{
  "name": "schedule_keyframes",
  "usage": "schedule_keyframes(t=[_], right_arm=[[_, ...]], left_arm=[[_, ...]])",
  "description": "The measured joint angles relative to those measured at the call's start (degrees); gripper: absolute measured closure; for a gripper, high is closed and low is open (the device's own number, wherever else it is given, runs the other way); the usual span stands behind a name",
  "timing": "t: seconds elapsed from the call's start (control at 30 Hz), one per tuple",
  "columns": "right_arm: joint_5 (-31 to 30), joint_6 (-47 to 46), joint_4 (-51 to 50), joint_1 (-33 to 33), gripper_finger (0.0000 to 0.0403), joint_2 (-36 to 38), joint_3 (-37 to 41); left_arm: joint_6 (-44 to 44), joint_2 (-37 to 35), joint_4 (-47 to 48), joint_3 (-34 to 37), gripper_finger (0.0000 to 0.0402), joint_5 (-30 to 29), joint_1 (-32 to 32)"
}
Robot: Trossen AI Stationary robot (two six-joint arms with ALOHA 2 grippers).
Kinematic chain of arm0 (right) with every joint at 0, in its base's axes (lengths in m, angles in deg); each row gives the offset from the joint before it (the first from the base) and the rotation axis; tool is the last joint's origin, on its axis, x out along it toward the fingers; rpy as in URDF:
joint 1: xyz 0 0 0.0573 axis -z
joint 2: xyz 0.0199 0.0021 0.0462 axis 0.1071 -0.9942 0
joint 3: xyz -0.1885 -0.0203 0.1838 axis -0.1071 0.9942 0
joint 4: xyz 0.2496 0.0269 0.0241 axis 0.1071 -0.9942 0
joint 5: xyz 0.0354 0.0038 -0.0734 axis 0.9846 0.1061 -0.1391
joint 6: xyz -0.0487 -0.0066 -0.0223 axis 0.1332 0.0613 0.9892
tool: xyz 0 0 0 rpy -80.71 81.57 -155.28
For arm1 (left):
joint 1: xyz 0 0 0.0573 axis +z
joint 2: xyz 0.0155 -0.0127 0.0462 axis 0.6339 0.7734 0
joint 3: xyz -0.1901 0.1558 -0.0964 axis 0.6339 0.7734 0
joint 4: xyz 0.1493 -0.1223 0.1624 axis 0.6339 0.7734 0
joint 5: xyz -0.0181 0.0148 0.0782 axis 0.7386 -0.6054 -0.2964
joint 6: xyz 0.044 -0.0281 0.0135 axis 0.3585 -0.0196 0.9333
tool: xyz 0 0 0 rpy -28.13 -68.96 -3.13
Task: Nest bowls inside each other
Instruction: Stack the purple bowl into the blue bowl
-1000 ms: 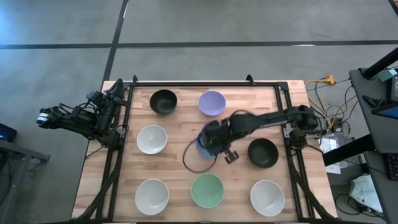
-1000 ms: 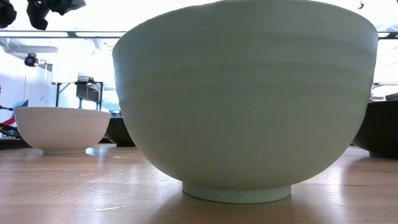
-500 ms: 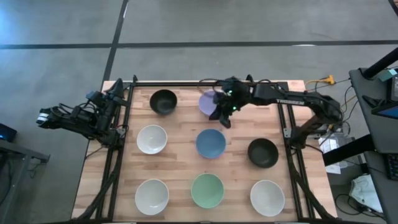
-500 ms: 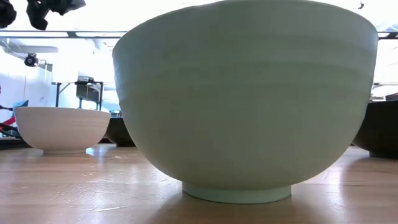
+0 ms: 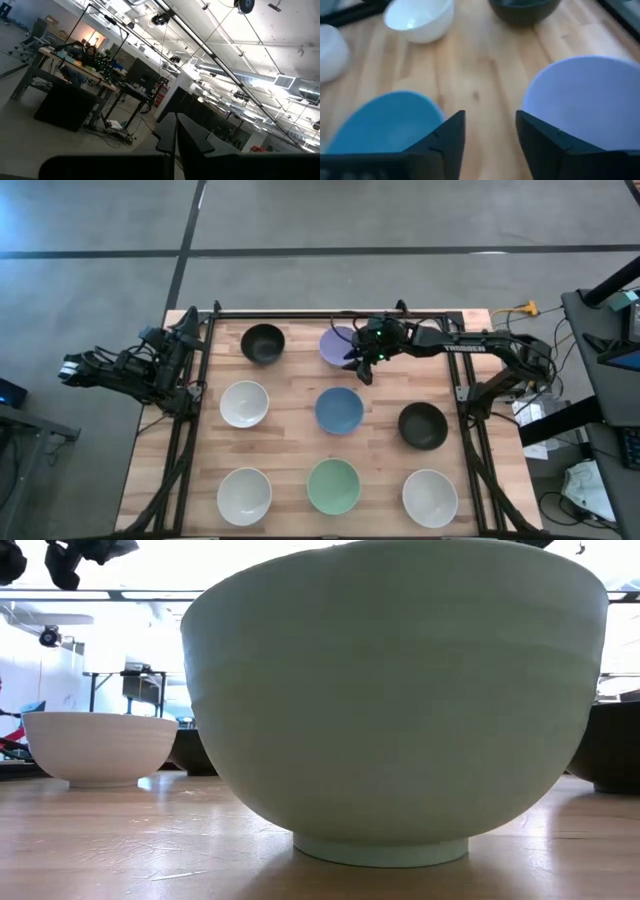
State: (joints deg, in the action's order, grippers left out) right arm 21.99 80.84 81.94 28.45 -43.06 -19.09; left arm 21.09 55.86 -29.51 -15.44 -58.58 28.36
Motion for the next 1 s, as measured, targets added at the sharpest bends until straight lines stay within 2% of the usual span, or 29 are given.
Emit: schedule_keyframes(t=[0.2, 0.4, 0.5, 0.63, 0.9, 1.0], right_arm=[[-7.4, 8.2, -10.6, 0.0, 0.0204, -5.1, -6.3], [-7.6, 13.2, -20.7, 0.0, 0.0217, -13.3, -13.7], [-9.6, 13.6, -24.1, 0.0, 0.0229, -17.0, -17.5], [-13.5, 13.6, -30.2, 0.0, 0.0260, -20.9, -22.9], [-13.0, 14.4, -38.1, 0.0, 0.0378, -24.6, -31.0], [-12.9, 14.4, -40.0, 0.0, 0.0389, -25.4, -32.3]], left_arm=[[0.0, 0.5, 0.0, 0.0, 0.0402, 0.0, 0.0], [0.0, 0.7, 0.0, 0.0, 0.0402, 0.0, 0.0], [0.0, 0.6, 0.0, 0.0, 0.0402, 0.0, 0.0], [0.0, 0.5, 0.0, 0.0, 0.0402, 0.0, 0.0], [0.0, 0.5, 0.0, 0.0, 0.0402, 0.0, 0.0], [0.0, 0.5, 0.0, 0.0, 0.0402, 0.0, 0.0]])
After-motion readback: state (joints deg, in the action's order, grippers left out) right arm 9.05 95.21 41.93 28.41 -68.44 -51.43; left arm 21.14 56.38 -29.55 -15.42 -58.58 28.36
